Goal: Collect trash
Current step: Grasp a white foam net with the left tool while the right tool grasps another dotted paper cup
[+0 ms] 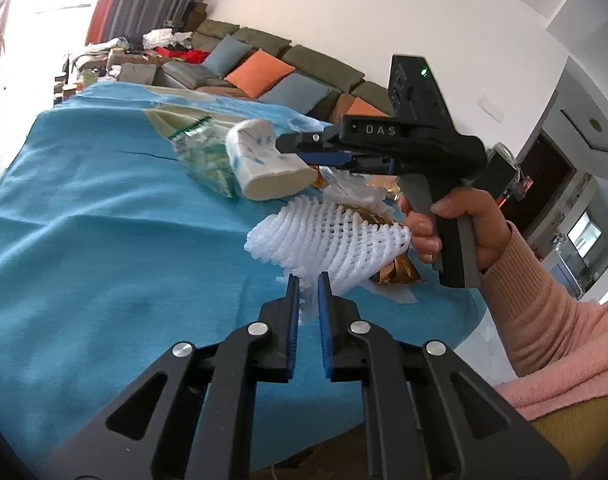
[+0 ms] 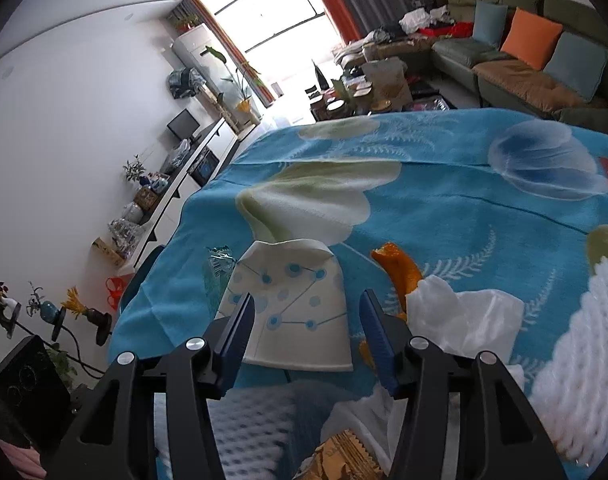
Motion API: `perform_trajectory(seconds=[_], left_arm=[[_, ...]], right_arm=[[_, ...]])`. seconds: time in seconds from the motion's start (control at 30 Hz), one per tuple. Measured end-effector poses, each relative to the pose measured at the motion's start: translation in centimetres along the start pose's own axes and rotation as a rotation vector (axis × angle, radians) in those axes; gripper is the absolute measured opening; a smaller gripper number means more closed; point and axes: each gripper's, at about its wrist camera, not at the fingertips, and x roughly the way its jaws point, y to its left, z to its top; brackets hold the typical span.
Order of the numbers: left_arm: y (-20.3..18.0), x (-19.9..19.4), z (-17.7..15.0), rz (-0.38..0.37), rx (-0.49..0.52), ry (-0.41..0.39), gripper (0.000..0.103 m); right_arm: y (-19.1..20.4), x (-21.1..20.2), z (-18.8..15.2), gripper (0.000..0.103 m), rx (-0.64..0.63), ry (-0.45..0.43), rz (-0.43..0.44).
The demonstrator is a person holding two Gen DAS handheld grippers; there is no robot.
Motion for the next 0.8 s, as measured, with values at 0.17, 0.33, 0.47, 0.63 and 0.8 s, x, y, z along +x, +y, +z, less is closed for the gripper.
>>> perform_trajectory(seconds=[0.17, 0.33, 0.47, 0.63, 0.8], left_arm=[[1.3, -2.0, -0.1, 0.051, -0.017, -0.034, 0.010], [2.3, -3.4, -0.3, 0.100, -0.037, -0.062, 0.010], [3.0, -4.3, -0.3, 0.133, -0.048, -0.078, 0.010], [3.7, -4.8, -0.4, 0.161, -0.052, -0.087, 0.009], [4.1, -4.8, -0.2, 0.184, -0.043, -0.092, 0.009]], right_arm=[[-0.1, 0.7, 0.1, 0.052, -0.008, 0.034, 0.007], [0.2, 0.8, -0.1, 0.045, -0.027, 0.044, 0.003], [0.0, 0.4, -0.3, 0.037, -0.022, 0.032, 0.006], [-0.3, -0.2, -0.5, 0.027, -0.002, 0.009, 0.031], [0.3, -1.1, -0.9, 0.027, -0.010, -0.016, 0.055]])
